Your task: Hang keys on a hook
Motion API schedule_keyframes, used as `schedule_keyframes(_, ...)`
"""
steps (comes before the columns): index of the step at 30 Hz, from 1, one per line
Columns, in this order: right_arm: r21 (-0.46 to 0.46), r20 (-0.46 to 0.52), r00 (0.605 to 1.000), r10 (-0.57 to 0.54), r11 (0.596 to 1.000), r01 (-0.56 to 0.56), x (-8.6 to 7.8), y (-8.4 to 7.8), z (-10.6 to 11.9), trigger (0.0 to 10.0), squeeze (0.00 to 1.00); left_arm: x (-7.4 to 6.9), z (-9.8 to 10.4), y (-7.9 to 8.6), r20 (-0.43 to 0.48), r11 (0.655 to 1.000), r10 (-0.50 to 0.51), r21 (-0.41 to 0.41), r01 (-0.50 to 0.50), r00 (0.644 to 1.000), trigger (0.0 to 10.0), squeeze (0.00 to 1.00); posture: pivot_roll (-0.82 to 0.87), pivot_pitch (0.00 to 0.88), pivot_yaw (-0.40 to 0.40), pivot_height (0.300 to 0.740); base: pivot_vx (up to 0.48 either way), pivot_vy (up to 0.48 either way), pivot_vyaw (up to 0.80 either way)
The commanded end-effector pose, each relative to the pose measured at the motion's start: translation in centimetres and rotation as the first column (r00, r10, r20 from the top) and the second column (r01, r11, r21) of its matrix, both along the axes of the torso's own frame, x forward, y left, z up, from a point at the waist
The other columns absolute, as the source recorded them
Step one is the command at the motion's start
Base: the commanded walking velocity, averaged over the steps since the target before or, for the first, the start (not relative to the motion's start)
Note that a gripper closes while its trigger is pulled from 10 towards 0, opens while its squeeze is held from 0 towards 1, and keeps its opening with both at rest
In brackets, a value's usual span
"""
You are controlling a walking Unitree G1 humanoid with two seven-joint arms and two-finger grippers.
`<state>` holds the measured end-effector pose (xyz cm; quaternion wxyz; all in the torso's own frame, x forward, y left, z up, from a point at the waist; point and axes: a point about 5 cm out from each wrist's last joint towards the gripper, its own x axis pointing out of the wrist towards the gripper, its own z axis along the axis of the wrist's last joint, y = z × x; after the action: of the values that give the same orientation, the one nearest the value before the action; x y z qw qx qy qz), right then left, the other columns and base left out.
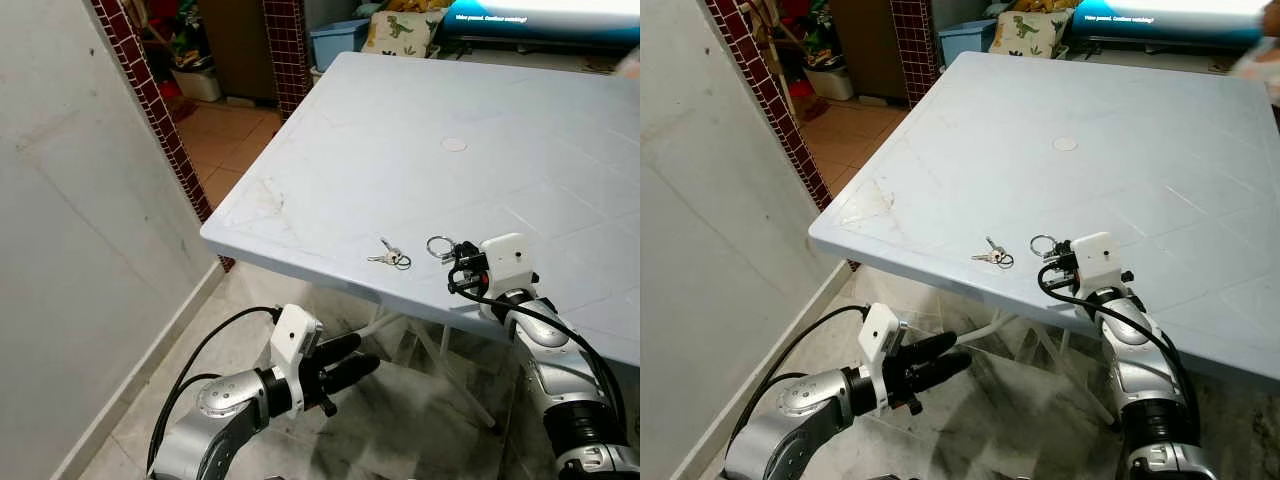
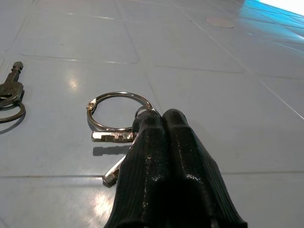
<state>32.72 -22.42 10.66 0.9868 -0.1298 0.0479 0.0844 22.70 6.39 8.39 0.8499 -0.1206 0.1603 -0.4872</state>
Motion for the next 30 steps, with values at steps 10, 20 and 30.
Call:
schedule_keyframes(10,0.014,-0.013,1.0,-0.018,1.0,0.018,-0.3,0.0,-0.3,0.0,0.0,0.0,0.4,0.2,0.01,1.0,-0.01,0.007,0.01,1.0,10.0,0.0,-0.1,0.093,0.129,0.74,0.0,0.0,0.0)
schedule_keyframes(20,0.074,0.228,0.965,-0.132,0.99,0.118,0.3,-0.5,5.0,0.0,0.0,0.4,0.2,0.3,0.024,0.999,0.033,0.026,-0.033,0.999,10.0,0.0,-0.1,0.089,0.129,0.74,0.0,0.0,0.0)
schedule_keyframes(30,0.089,0.42,0.9,-0.118,0.992,0.088,1.0,1.7,10.2,0.0,0.0,0.8,0.2,0.4,0.038,0.998,0.055,0.036,-0.057,0.998,10.0,0.0,-0.1,0.079,0.129,0.74,0.0,0.0,0.0)
